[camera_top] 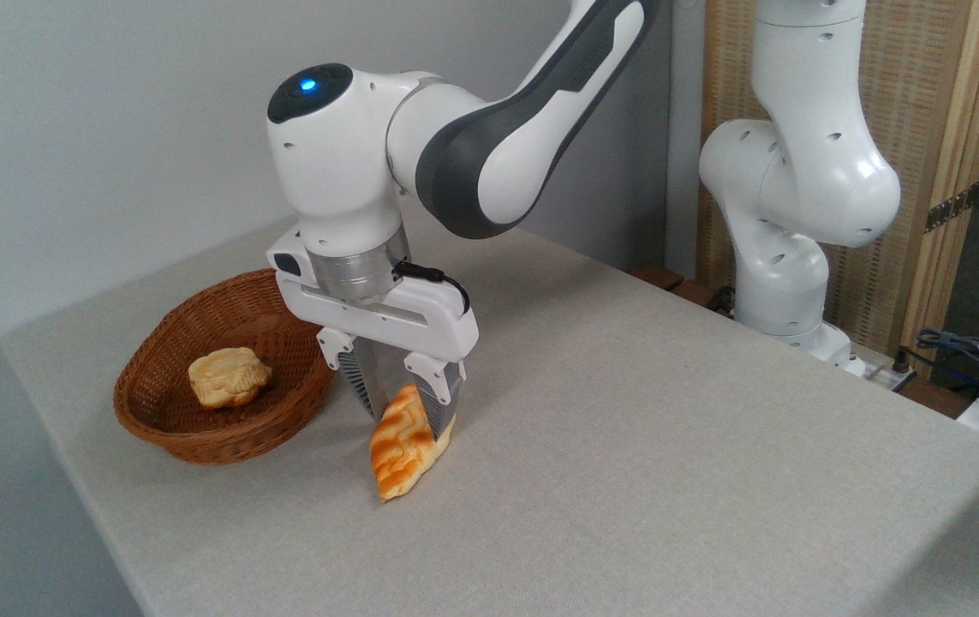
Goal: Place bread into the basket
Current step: 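Close the gripper on the braided pastry, then lift the pastry and carry it over the wicker basket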
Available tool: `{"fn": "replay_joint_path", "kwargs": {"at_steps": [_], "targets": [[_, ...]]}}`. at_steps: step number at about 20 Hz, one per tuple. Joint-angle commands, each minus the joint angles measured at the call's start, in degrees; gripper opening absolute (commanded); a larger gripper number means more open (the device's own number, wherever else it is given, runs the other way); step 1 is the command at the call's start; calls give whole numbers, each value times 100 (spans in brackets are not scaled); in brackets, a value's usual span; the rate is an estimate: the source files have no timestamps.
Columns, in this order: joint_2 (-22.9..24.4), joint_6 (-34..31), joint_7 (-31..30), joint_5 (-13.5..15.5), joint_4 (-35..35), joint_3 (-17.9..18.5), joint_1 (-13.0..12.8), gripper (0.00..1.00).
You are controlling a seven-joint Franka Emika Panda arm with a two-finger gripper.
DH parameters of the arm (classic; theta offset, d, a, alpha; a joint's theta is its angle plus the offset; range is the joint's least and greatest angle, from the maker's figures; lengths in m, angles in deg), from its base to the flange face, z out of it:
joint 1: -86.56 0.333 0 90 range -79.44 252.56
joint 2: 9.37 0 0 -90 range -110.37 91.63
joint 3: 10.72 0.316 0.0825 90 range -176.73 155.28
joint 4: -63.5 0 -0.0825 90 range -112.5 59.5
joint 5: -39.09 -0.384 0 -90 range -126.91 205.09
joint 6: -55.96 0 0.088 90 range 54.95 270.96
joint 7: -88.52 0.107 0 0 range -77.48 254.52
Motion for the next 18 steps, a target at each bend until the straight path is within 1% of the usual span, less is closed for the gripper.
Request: {"fn": "replay_joint_path", "kwargs": {"at_steps": [1, 3, 9, 11, 14, 15, 16, 18], "targets": [[35, -22, 170, 63, -41, 33, -69, 51], [61, -109, 285, 63, -41, 41, -69, 51], [123, -215, 285, 63, -24, 33, -60, 51], [263, -434, 329, 10, 64, 33, -60, 51], [448, -768, 321, 27, 440, 24, -69, 52], [448, -813, 277, 80, 634, 15, -95, 52], [448, -830, 242, 98, 818, -29, -139, 54], [439, -787, 197, 377, 1126, -291, -174, 59]]}}
